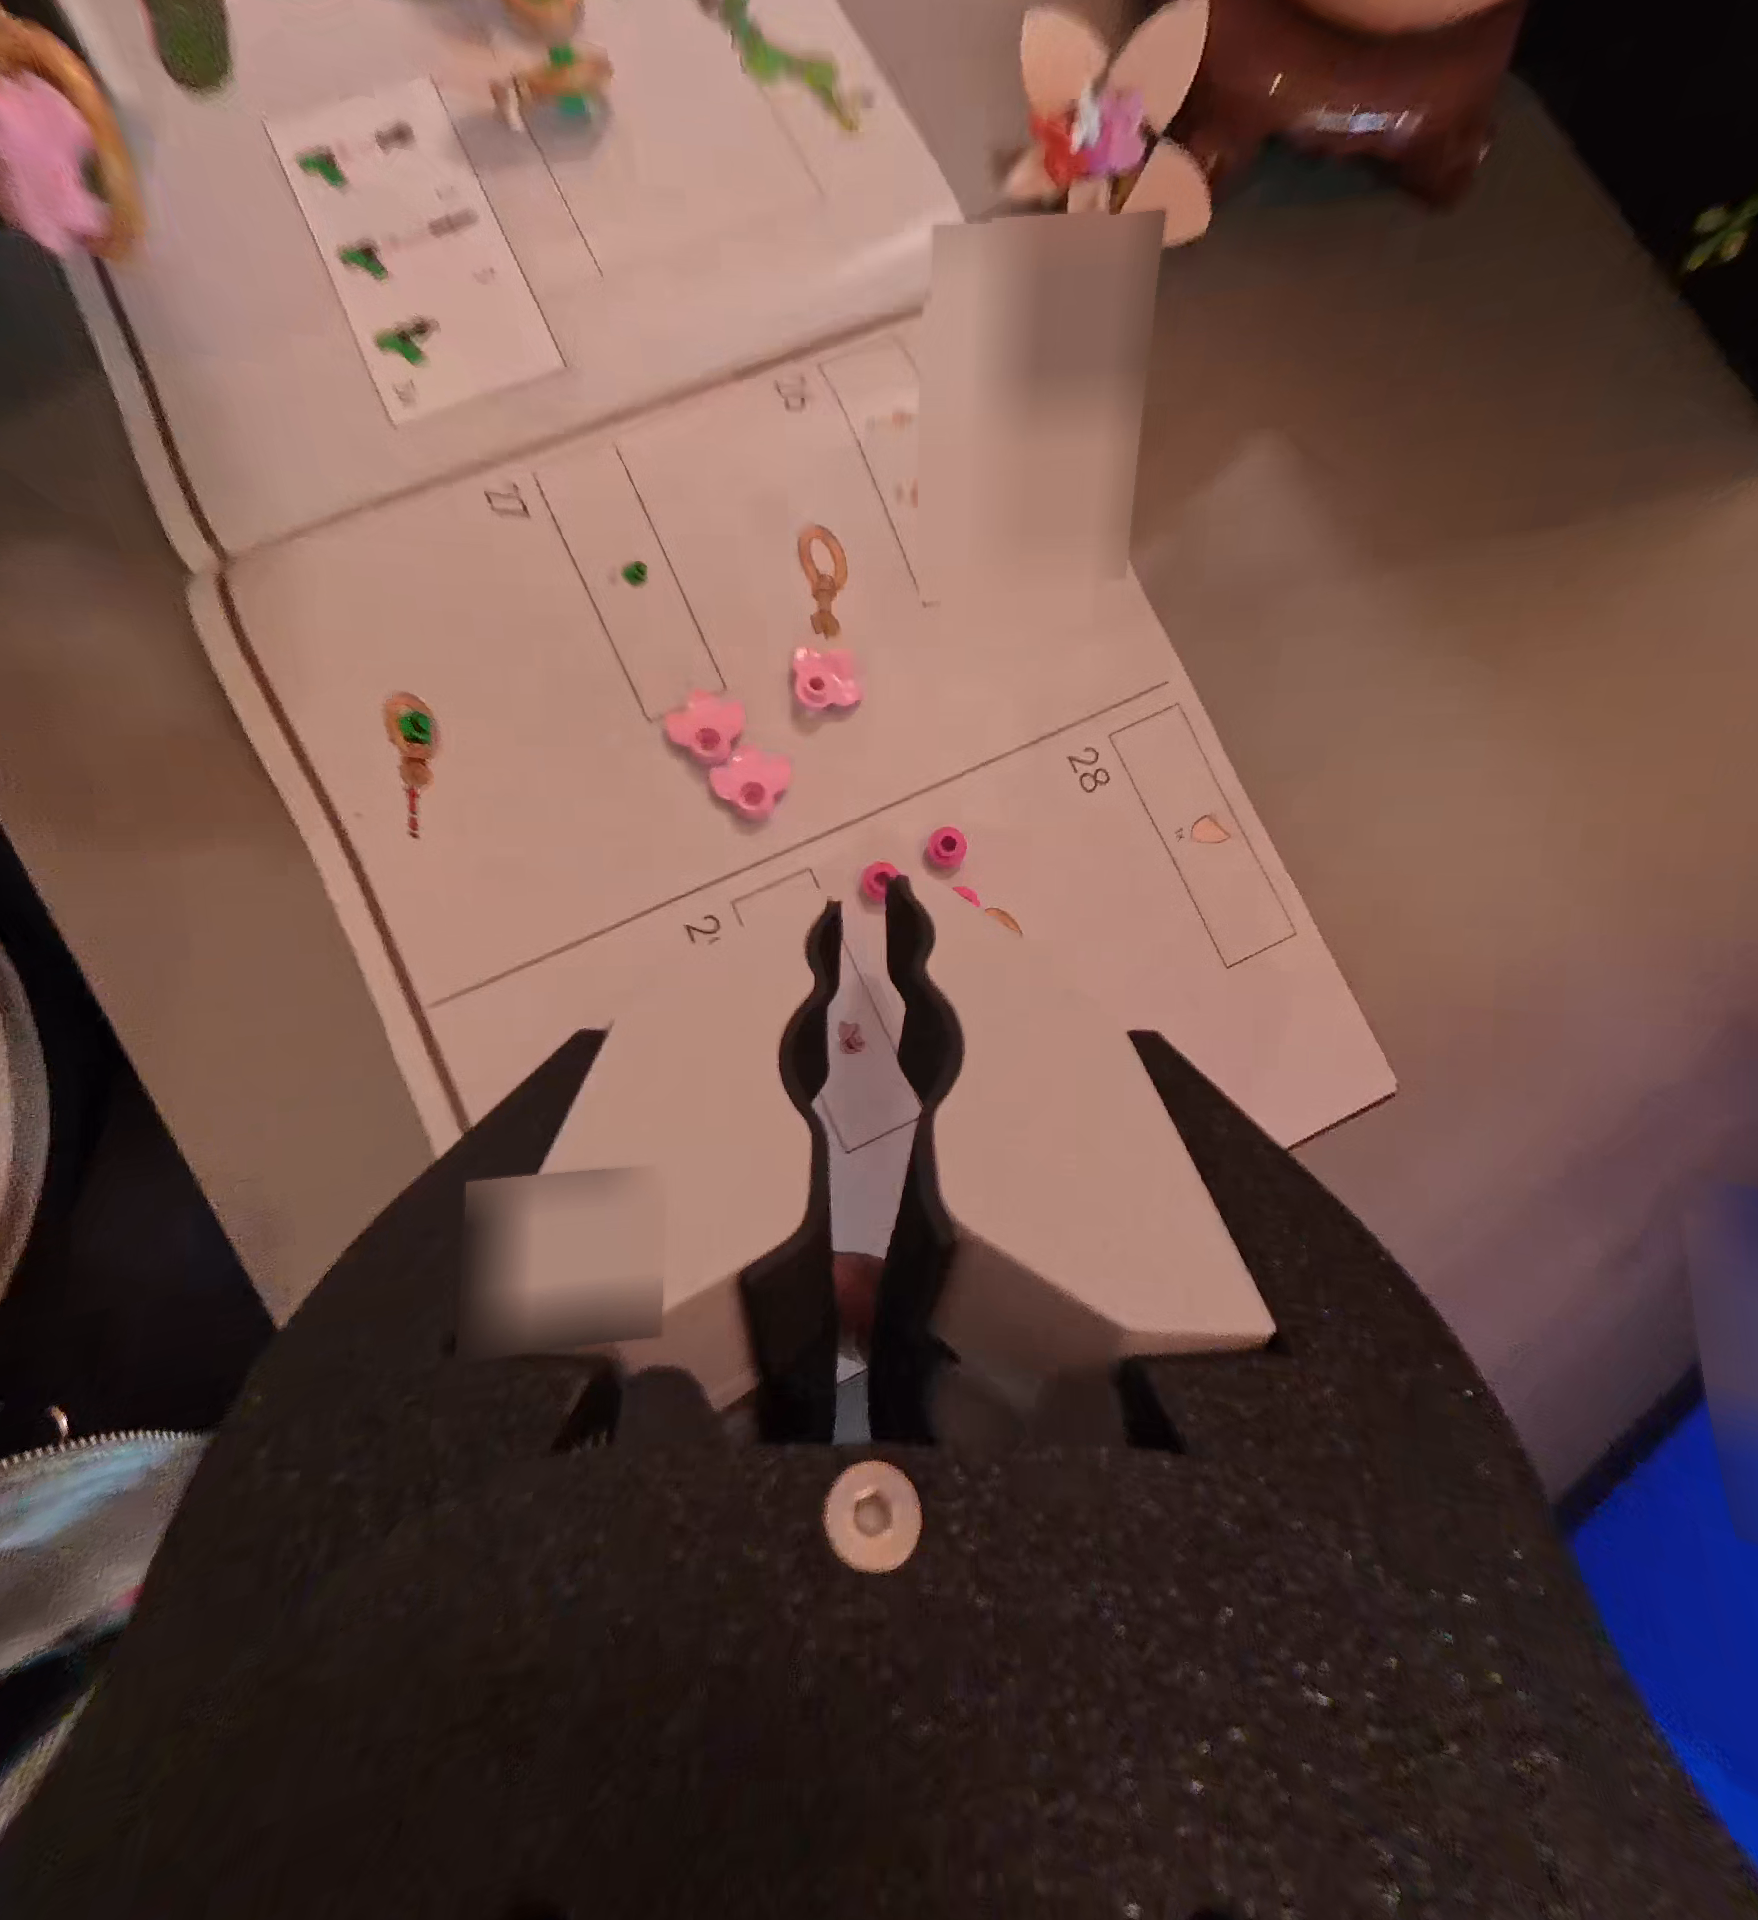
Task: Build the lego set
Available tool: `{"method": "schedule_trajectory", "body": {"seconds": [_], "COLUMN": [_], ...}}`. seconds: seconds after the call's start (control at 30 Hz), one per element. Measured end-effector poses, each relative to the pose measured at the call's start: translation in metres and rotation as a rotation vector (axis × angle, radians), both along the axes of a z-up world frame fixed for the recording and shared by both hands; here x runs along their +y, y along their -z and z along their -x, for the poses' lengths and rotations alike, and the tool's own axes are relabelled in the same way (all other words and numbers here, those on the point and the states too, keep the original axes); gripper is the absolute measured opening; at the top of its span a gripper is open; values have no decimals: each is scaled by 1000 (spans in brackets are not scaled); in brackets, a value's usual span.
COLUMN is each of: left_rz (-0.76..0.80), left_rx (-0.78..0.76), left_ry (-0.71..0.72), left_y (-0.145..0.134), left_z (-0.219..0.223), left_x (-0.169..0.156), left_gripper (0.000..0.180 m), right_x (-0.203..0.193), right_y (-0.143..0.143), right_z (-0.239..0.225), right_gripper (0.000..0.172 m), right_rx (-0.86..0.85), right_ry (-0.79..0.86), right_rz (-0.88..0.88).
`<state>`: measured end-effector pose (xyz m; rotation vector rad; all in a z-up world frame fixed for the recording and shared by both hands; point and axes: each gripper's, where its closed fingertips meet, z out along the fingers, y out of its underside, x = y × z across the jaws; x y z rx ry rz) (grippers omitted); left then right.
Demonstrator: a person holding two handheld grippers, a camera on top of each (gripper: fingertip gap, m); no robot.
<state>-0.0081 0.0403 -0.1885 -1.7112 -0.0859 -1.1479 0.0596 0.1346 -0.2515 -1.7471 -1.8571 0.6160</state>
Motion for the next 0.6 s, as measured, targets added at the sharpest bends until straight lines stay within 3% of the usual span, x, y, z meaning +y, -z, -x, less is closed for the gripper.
{"method": "schedule_trajectory", "body": {"seconds": [0.43,0.6], "left_rz": [9,20], "left_rx": [-25,-110], "left_ry": [11,-17], "left_y": [0,-3], "left_z": [1,2], "left_x": [0,1], "left_gripper": [10,10], "right_x": [3,-11], "right_y": [14,-5], "right_z": [6,18], "right_gripper": [5,1], "right_rx": [-65,81], "right_ry": [-35,-63], "right_rz": [49,31]}}
